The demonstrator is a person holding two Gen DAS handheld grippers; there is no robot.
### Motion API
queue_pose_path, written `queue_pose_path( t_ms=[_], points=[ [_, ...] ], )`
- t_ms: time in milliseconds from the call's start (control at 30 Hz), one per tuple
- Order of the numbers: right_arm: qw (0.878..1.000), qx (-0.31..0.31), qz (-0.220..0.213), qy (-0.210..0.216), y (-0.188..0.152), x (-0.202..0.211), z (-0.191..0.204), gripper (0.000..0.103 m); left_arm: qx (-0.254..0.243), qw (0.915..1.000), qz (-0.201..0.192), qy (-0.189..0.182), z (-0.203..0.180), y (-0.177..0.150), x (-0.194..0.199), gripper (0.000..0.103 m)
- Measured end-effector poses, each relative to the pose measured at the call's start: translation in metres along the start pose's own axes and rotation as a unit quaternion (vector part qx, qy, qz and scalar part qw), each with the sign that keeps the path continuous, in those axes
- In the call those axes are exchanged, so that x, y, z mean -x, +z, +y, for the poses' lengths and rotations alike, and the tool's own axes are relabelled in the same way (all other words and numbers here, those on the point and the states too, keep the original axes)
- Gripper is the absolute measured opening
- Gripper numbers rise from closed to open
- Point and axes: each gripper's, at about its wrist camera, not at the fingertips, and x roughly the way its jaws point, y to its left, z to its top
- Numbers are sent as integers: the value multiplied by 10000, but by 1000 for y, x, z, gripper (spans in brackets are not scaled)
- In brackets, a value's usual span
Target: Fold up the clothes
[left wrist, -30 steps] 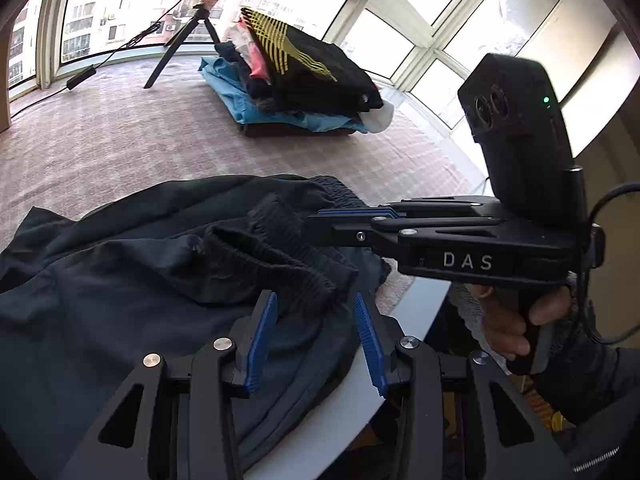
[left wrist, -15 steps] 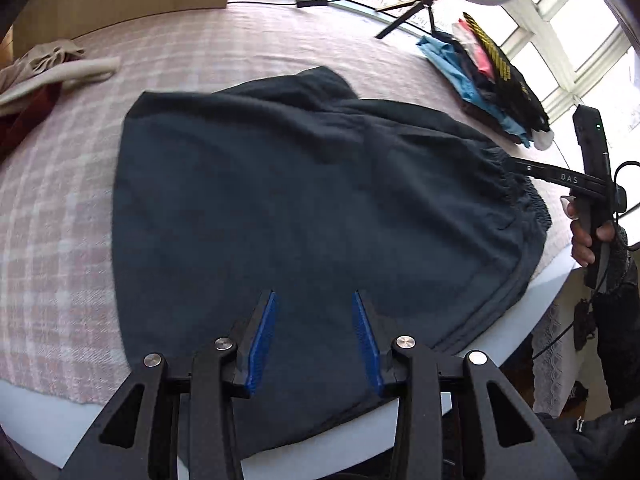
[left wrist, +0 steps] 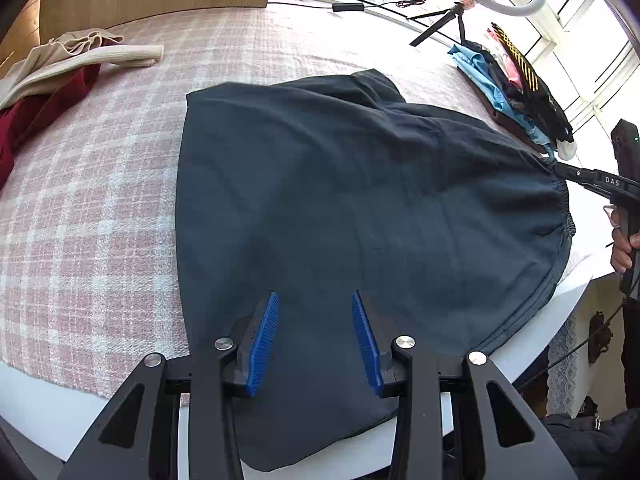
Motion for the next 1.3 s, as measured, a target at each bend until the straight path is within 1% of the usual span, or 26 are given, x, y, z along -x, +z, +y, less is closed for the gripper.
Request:
queue_pose_path(
  t_ms=[67,167,233,300,400,433,500,533,600,667,733,767,800,833,900,967,1000,1133,1233,1300],
  points=[
    [9996,-213,57,156,-1,-1,-13,5,-22,10000,-37,34,-2,4,2,36],
    [9990,-311,214,-259,-8,-13,-24,5,-101,9999,-100,40,-3,8,3,36],
    [9992,-255,281,-158,-12,-24,-26,5,-93,9999,-51,92,-3,11,-1,36],
    [9990,-180,317,-244,-12,-27,-25,7,-40,9999,-29,89,-1,12,-1,36],
    [9987,-137,-128,-482,-7,1,-15,9,-37,9999,-133,82,-1,14,6,36],
    [9972,-4,-343,-671,-8,13,-8,9,-51,9998,-193,99,-1,15,9,36],
    [9962,332,-537,-601,-15,27,13,10,-40,9995,-294,55,1,20,12,36],
    [9968,421,-493,-469,-20,25,21,10,-35,9995,-300,46,2,23,9,36],
    [9975,602,-200,-310,-28,6,33,10,-83,9995,-296,63,3,29,1,37],
    [9961,722,234,-443,-36,-27,34,10,-134,9991,-218,335,9,34,-13,36],
    [9939,666,560,-672,-42,-51,25,10,-168,9980,-111,593,15,39,-27,36],
    [9931,592,671,-760,-43,-59,19,7,-139,9980,-135,602,17,43,-26,34],
    [9942,524,642,-685,-44,-61,15,6,-108,9980,-161,607,19,47,-24,34],
    [9942,503,642,-696,-43,-57,15,6,-97,9981,-214,562,18,53,-20,34],
    [9944,491,567,-748,-40,-47,19,7,-256,9978,-452,414,11,68,-9,34],
    [9954,629,358,-635,-37,-33,34,9,-505,9966,-586,278,-1,85,-8,34],
    [9953,708,324,-569,-36,-30,42,9,-625,9959,-622,201,-8,94,-9,34],
    [9946,860,362,-462,-32,-38,63,9,-906,9941,-550,-220,-32,129,-38,34],
    [9954,787,404,-374,-23,-47,68,9,-1060,9929,-481,-253,-44,150,-60,34],
    [9961,803,276,-234,-10,-51,76,9,-1098,9929,-397,-225,-46,159,-75,34]
  ],
)
